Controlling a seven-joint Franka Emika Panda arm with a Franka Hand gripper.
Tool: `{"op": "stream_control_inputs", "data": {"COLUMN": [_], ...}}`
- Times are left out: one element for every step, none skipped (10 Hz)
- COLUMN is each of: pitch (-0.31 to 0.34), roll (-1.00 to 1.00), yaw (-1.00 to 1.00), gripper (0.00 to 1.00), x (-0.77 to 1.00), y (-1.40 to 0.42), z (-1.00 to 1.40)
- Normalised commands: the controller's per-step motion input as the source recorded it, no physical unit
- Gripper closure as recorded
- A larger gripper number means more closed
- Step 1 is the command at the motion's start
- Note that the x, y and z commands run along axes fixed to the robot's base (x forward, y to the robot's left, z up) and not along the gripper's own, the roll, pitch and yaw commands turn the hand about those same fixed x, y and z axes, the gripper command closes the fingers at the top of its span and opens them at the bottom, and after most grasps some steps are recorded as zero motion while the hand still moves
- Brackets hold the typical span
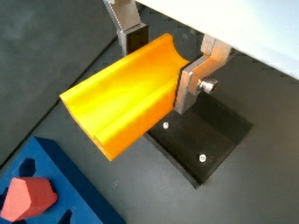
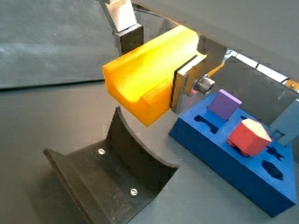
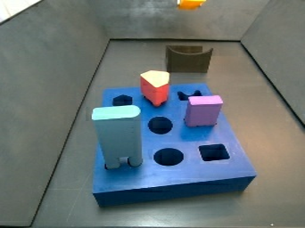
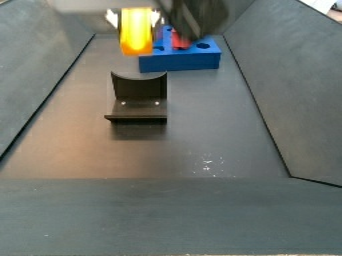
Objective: Pick up the arch object. Move up. Place the arch object on the fixture. Regrasp the arch object. Move to above the board. Insert the arch object.
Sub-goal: Place the arch object on the fixture.
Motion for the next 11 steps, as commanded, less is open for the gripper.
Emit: {"op": "stream_control_inputs", "data": {"pitch": [0.057,0.079,0.095,0.096,0.082,0.069,0.066,0.061,0.051,0.039,0.026], "roll": [-1.0,-1.0,-1.0,-0.97,-0.77,-0.62,-0.52,-0.32,-0.22,-0.2,-0.19], "yaw": [-0.13,-0.13,-0.14,-0.15,-0.15,-0.14,-0.14,-0.13,-0.12,-0.12,-0.11], "gripper": [1.0,1.0,1.0,1.0,1.0,1.0,1.0,1.0,1.0,1.0,1.0], "x": [0.14,0.15,0.17,0.19,0.2,0.22,0.22,0.2,0.16,0.12,0.1], "y": [0.09,0.09,0.1,0.11,0.12,0.13,0.13,0.11,0.08,0.07,0.07], "z": [-1.0,-1.0,-1.0,-1.0,-1.0,-1.0,-1.0,-0.79,-0.54,-0.34,-0.22]}}
